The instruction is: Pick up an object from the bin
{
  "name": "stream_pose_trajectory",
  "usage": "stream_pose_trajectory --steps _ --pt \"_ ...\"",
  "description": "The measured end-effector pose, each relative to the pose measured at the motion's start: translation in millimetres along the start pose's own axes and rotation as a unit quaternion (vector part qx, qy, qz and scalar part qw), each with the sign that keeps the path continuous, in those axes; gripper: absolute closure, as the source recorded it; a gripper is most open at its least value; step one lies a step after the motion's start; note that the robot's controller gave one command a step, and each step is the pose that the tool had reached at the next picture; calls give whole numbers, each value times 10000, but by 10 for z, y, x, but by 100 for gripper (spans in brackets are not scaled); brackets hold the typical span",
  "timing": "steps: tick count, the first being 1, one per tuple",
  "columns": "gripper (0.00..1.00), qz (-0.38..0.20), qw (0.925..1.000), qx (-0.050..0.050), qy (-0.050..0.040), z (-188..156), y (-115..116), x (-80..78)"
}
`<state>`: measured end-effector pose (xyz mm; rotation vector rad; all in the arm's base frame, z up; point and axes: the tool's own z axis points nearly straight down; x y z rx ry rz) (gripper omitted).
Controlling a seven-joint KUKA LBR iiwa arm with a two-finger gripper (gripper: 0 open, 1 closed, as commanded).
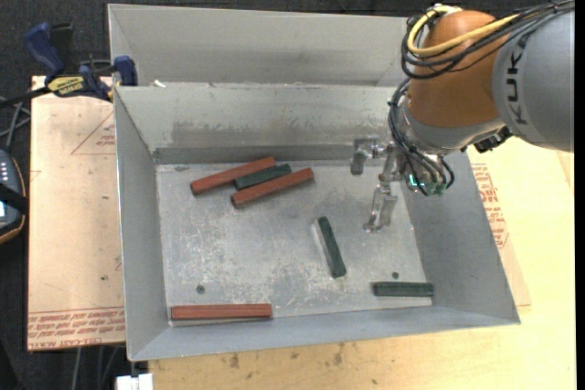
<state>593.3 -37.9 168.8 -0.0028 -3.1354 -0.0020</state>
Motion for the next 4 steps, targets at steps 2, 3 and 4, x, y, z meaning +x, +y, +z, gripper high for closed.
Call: stream_pose_trajectory --steps 2,3,4 --pt "0 -395 9992 8 -72 189 20 233" --pt "0 -569 9984 1 -34 288 18 334" --pt "0 -1393 9902 10 -26 348 82 320"
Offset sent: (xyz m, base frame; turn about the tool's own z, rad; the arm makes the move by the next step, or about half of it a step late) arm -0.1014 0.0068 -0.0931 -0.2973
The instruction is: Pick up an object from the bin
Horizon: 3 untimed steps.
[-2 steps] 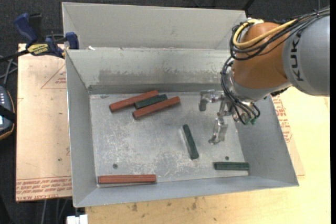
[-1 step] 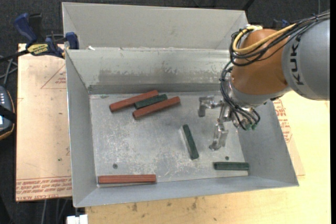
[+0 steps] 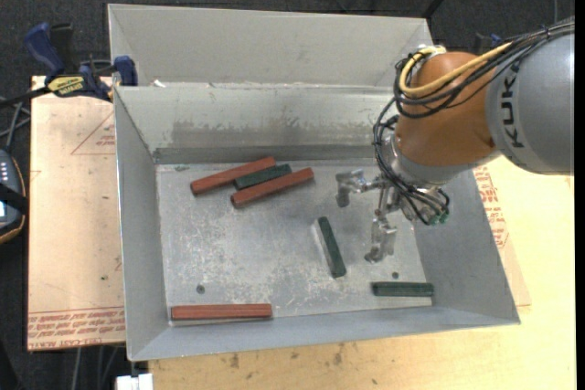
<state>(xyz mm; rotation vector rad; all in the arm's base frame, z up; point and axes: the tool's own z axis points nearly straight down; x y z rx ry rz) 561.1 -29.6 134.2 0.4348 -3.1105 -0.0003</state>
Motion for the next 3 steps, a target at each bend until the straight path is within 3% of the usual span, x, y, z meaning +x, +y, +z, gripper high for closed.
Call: stream_pose_trajectory --steps 1,2,3 --pt "0 -395 9992 -2 -23 11 95 393" --pt "0 -828 9966 -10 14 50 144 763" --pt "0 -1612 9869 -2 -8 245 50 703"
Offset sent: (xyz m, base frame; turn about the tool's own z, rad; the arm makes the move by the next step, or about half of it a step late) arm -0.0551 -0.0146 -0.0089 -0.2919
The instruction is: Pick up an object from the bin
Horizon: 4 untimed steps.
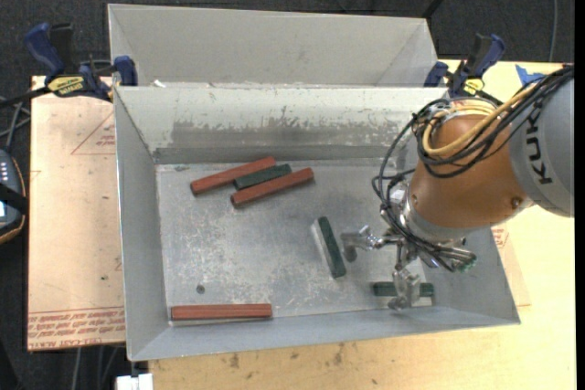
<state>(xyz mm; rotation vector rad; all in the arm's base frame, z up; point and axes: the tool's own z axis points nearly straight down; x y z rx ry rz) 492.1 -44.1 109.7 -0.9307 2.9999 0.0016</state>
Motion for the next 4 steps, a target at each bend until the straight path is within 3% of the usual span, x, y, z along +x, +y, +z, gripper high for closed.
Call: stream_pose_trajectory --steps 1,2,3,4 --pt "0 -220 9998 -6 3 121 -219 166" --pt "100 -1246 9922 3 -10 396 -417 322" --pt "100 -1247 9922 3 -9 396 -417 322" --pt "100 -1105 9939 -12 -1 -1633 -301 362"
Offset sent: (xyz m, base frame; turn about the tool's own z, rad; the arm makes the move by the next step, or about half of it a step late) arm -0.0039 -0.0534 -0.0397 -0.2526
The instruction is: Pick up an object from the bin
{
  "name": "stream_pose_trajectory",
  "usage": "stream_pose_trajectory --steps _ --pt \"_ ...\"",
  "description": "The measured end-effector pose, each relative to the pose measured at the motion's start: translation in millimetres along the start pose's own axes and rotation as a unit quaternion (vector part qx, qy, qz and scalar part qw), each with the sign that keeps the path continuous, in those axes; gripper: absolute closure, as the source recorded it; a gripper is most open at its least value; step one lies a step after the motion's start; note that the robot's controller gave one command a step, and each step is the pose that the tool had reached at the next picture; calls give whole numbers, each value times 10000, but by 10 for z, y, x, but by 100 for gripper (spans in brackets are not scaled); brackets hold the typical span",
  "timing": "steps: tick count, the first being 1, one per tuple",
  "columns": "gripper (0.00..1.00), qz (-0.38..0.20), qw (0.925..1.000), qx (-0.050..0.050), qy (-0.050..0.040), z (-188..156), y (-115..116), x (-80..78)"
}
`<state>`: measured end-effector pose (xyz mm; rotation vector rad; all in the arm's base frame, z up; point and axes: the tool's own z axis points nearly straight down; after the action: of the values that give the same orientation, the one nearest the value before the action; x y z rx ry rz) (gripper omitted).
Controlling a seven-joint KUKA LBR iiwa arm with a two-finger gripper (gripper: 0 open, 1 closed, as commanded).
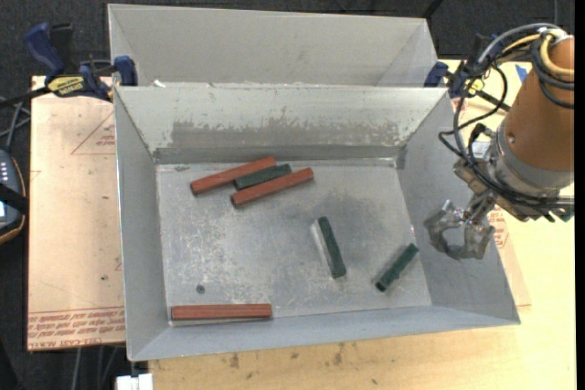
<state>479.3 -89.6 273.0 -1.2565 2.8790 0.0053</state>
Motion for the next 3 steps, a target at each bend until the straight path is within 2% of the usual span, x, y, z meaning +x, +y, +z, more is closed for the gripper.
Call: stream_pose_trajectory --steps 1,2,3 --pt "100 8 10000 24 -10 -113 -2 -1" --pt "0 28 10000 3 1 738 -193 -101" --pt "0 34 10000 11 -4 731 -199 -103"
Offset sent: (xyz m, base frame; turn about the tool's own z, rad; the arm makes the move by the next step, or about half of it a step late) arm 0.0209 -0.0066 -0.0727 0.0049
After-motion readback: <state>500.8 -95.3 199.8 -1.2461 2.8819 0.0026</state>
